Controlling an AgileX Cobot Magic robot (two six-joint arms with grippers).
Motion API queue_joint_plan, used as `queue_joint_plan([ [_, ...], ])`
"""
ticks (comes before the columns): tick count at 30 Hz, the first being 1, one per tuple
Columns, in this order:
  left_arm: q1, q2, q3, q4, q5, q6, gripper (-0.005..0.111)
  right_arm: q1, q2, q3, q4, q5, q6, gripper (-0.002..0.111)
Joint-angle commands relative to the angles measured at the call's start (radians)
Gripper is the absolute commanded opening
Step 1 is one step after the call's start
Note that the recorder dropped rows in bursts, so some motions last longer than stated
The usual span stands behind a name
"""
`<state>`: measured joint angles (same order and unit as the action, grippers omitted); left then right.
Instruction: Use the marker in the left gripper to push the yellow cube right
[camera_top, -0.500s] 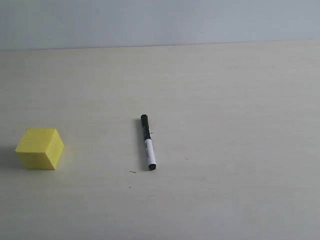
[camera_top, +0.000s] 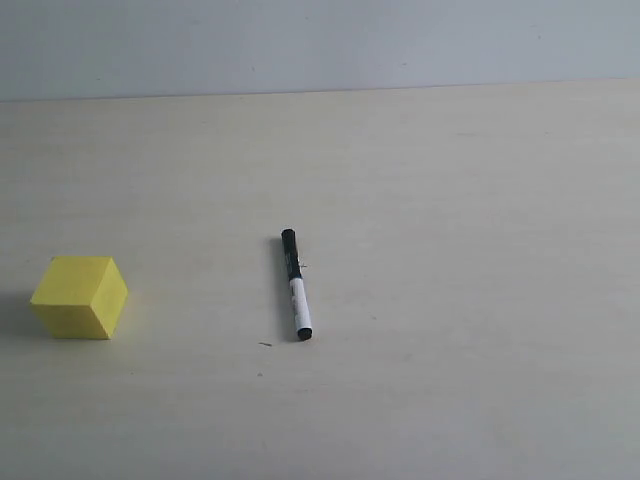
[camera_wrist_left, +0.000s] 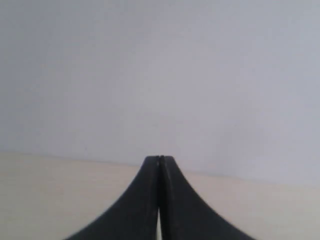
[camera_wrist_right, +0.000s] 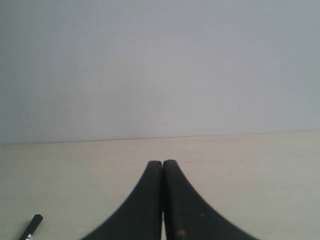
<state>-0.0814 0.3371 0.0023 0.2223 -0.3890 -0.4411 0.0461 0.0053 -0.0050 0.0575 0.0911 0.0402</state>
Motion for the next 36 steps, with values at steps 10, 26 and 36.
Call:
queue_joint_plan([
  [10,0.003,-0.003,-0.002,0.051,0.205,-0.032,0.0,-0.001,-0.005,0.005,0.003,-0.01,-0.002,0.0],
  [26,0.003,-0.003,-0.002,0.053,0.196,-0.059,0.0,-0.001,-0.005,0.005,0.003,-0.01,-0.002,0.0],
  [36,0.003,-0.003,-0.002,0.053,0.196,-0.059,0.0,-0.001,-0.005,0.005,0.003,-0.01,-0.002,0.0],
])
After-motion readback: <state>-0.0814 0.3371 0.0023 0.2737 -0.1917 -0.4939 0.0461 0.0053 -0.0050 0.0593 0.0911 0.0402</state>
